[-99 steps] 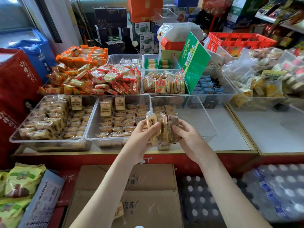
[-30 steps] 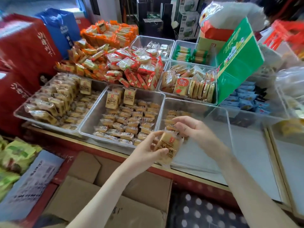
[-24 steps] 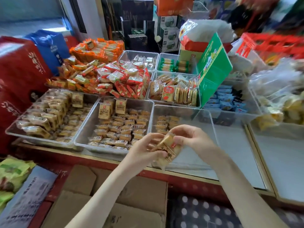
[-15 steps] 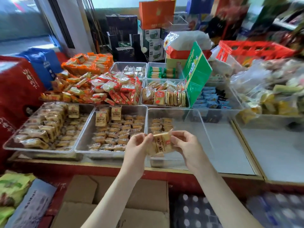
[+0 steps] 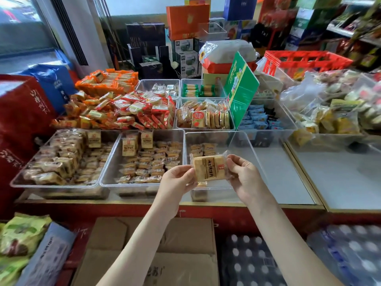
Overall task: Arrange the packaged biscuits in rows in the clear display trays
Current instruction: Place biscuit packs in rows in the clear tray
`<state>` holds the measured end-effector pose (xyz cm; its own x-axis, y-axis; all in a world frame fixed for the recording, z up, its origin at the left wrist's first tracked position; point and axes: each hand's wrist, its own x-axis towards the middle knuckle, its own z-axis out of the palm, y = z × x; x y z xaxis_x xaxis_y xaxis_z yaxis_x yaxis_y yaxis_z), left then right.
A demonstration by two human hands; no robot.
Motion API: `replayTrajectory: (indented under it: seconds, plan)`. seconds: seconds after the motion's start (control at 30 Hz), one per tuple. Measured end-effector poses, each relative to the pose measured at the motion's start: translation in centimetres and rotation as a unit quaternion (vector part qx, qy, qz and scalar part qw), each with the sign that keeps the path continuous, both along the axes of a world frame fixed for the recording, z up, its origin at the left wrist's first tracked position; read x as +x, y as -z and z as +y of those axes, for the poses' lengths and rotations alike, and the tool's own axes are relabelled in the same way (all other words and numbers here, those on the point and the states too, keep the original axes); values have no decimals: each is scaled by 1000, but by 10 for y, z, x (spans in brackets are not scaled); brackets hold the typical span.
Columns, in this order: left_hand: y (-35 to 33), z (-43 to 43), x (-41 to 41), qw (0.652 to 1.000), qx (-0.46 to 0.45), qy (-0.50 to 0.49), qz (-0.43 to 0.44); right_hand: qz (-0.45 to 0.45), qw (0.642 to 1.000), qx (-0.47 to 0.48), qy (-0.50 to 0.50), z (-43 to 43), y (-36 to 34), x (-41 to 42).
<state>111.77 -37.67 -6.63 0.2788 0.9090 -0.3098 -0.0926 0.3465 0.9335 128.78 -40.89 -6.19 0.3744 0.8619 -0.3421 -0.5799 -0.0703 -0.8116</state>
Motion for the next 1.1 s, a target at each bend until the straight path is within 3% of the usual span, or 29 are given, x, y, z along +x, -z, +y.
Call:
replayTrajectory:
  seconds: [0.33, 0.43, 0.53, 0.6, 0.67, 0.73, 0.8, 0.93, 1.03, 1.1]
  plan:
    - [-5, 9, 3, 992, 91, -46, 73, -178, 983, -3, 44, -6, 7, 7]
    - [-2, 12, 8, 984, 110, -35, 134, -124, 991, 8, 41, -7, 6, 10]
    - [-2, 6, 18, 947, 211, -8, 243, -83, 995, 21, 52, -8, 1, 11]
    - [0, -2, 30, 949, 230, 52, 211, -135, 989, 28, 54, -8, 0, 7]
    - [3, -8, 42, 977, 156, 106, 101, -238, 970, 46, 19, -12, -1, 0]
    - [8, -5, 49, 990, 104, 98, 17, -340, 936, 81, -44, -18, -2, -6]
    - [15, 4, 52, 993, 94, 70, -8, -391, 910, 104, -90, -21, -1, -4]
    - [30, 18, 59, 997, 40, 46, -47, -382, 917, 96, -67, -13, 15, 16]
    - [42, 25, 61, 994, -12, 51, -93, -382, 924, 25, -13, 2, 35, 39]
    - [49, 30, 61, 988, -51, 51, -136, -352, 934, -15, -50, 12, 48, 53]
